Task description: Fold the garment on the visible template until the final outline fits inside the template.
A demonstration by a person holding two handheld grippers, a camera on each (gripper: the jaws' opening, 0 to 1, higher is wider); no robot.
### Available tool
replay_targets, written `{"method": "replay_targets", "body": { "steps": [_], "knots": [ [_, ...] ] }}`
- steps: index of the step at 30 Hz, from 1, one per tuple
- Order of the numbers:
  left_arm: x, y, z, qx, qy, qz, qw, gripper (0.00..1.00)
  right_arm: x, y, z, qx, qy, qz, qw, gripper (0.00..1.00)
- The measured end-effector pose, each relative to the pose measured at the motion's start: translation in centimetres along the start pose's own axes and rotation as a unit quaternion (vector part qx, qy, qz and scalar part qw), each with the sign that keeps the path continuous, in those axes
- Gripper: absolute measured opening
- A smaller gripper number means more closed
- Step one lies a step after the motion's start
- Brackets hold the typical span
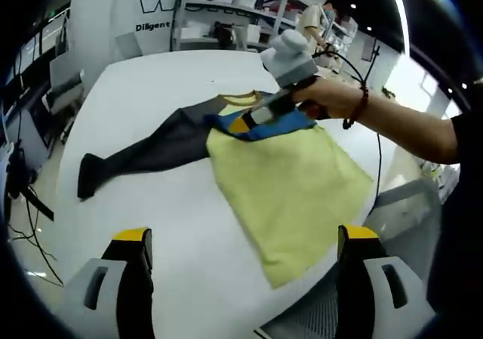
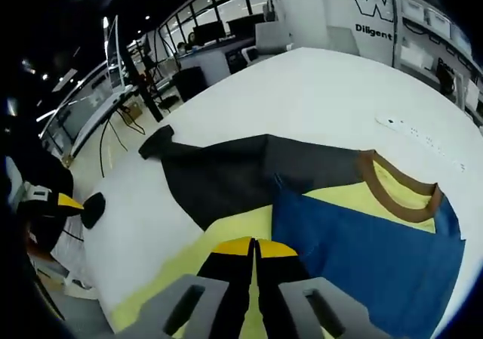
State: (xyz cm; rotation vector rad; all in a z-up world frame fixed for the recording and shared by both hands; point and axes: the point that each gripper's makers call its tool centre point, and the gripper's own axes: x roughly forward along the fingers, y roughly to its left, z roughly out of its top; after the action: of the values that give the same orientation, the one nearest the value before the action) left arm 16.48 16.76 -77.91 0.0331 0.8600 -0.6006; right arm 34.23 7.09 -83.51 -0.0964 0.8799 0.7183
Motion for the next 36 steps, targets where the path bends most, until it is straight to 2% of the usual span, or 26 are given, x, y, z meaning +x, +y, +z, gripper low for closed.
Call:
{"method": "replay_targets", "body": {
  "steps": [1,3,4,7,12,15,16,20,24,27,28,36],
  "knots": [
    [0.0,-0.3,0.0,0.0,0.0,0.0,1.0,0.99,-0.5,-0.1,0.4,-0.004,-0.009,-0.004,0.9999,0.0],
    [0.1,-1.0,-0.2,0.0,0.0,0.0,1.0,0.99,-1.1,-1.1,1.1,-0.001,-0.03,-0.022,0.9993,0.1],
    [0.1,-1.3,-0.2,0.0,0.0,0.0,1.0,0.99,-1.2,-1.4,1.1,0.0,-0.028,-0.022,0.9994,0.18],
    [0.3,-2.4,-0.3,-0.001,-0.001,0.0,1.0,0.99,-1.1,-2.4,1.1,0.017,-0.029,-0.017,0.9993,0.3],
    [0.3,-3.1,-0.4,0.0,0.0,0.0,1.0,0.99,-0.4,-2.8,0.7,0.018,-0.026,-0.009,0.9995,0.43],
    [0.2,-3.1,-0.4,-0.001,0.0,0.001,1.0,0.99,0.2,-2.9,0.0,0.031,-0.017,0.001,0.9994,0.43],
    [0.1,-2.9,-0.4,-0.003,-0.001,0.002,1.0,0.99,0.5,-2.7,-0.7,0.048,-0.007,0.005,0.9988,0.42],
    [-0.2,-2.7,-0.4,-0.002,0.0,0.006,1.0,0.99,0.8,-2.1,-1.5,0.06,-0.001,0.015,0.9981,0.38],
    [-0.4,-1.5,-0.2,-0.003,-0.002,0.01,0.9999,0.99,0.8,-1.2,-1.6,0.057,-0.004,0.024,0.9981,0.35],
    [-0.5,-0.7,-0.1,-0.003,-0.002,0.01,0.9999,0.99,0.7,0.5,-1.8,0.051,0.001,0.054,0.9973,0.3],
    [-0.5,-0.5,-0.1,-0.002,-0.002,0.01,1.0,0.99,0.8,0.7,-1.9,0.048,0.001,0.054,0.9974,0.29],
    [-0.6,0.9,-0.1,-0.001,-0.003,0.007,1.0,0.99,0.7,2.0,-2.4,0.034,0.01,0.071,0.9968,0.28]
  ]
}}
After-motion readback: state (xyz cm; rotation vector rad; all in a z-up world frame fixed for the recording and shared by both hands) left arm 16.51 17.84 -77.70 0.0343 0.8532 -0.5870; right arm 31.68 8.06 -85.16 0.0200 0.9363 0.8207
